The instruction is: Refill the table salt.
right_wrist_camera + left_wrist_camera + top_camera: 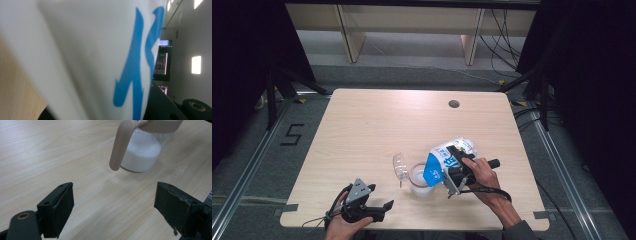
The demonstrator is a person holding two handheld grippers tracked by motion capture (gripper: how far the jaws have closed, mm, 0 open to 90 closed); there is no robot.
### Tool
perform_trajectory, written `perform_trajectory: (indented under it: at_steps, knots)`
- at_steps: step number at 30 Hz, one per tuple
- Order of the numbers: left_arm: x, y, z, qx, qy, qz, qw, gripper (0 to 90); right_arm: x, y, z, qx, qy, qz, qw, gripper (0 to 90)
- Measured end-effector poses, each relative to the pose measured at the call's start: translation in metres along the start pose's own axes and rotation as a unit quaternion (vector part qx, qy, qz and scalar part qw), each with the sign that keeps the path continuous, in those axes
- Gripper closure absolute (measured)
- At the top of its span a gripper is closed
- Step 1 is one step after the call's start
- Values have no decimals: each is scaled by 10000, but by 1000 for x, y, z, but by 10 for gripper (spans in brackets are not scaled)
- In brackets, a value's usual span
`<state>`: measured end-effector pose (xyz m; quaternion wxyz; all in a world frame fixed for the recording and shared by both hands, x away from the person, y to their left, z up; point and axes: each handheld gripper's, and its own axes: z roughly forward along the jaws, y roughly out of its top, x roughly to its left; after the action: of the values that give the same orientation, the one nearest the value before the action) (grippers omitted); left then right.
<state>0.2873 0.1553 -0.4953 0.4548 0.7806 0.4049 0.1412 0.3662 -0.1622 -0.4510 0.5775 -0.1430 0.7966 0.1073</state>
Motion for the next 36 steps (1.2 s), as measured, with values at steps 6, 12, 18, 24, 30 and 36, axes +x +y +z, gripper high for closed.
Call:
perform_trajectory:
  at_steps: [6, 12, 18, 24, 30, 36]
  knots:
    - [0, 0, 0, -5, 3, -1, 10000, 155, 3, -3, 1, -46, 117, 511, 9986, 810]
    - [0, 0, 0, -4, 3, -3, 10000, 155, 2, -10, 2, -42, 245, 1095, 9937, 813]
    - [0, 0, 0, -17, -25, 7, 10000, 155, 5, -17, 6, -72, 442, 1711, 9842, 821]
    - [-1, 0, 0, 16, 18, 1, 10000, 155, 9, -25, 12, -115, 646, 2140, 9746, 827]
    - [-1, 0, 1, -16, -17, -38, 10000, 155, 14, -30, 15, -200, 784, 2669, 9603, 831]
    - [0, 0, 1, -10, -14, -32, 10000, 155, 14, -35, 21, -409, 979, 3205, 9413, 835]
